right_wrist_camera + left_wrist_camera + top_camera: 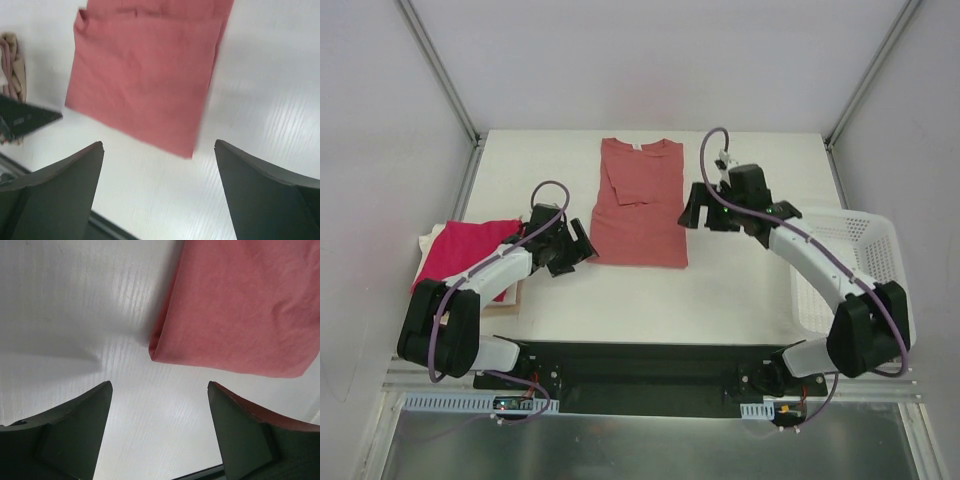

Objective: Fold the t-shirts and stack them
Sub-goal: Fold the tshirt

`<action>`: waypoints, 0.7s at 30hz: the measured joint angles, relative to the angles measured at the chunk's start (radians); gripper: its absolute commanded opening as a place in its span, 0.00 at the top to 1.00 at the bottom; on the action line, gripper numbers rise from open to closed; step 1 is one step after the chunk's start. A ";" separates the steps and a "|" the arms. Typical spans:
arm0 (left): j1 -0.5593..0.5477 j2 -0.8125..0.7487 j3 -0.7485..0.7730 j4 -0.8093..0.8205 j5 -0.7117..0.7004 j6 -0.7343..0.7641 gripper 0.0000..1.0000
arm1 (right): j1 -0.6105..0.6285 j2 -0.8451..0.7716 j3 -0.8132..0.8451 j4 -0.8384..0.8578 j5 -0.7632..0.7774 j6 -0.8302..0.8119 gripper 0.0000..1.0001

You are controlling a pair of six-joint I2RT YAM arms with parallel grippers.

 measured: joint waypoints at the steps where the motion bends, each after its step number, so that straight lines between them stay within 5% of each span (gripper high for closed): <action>1: 0.000 0.008 0.000 0.007 -0.008 -0.003 0.30 | 0.000 -0.068 -0.109 0.043 -0.023 0.024 0.02; 7: 0.000 0.130 0.020 0.041 -0.015 -0.019 0.61 | 0.024 -0.103 -0.396 0.101 -0.076 0.120 0.10; 14: 0.001 0.212 0.048 0.102 0.005 -0.044 0.94 | 0.076 -0.010 -0.420 0.154 -0.094 0.168 0.34; 19: 0.001 0.238 0.057 0.124 0.021 -0.047 1.00 | 0.082 0.106 -0.377 0.183 -0.087 0.182 0.46; 21: 0.001 0.246 0.062 0.130 0.025 -0.047 1.00 | 0.082 0.138 -0.359 0.186 -0.092 0.186 0.58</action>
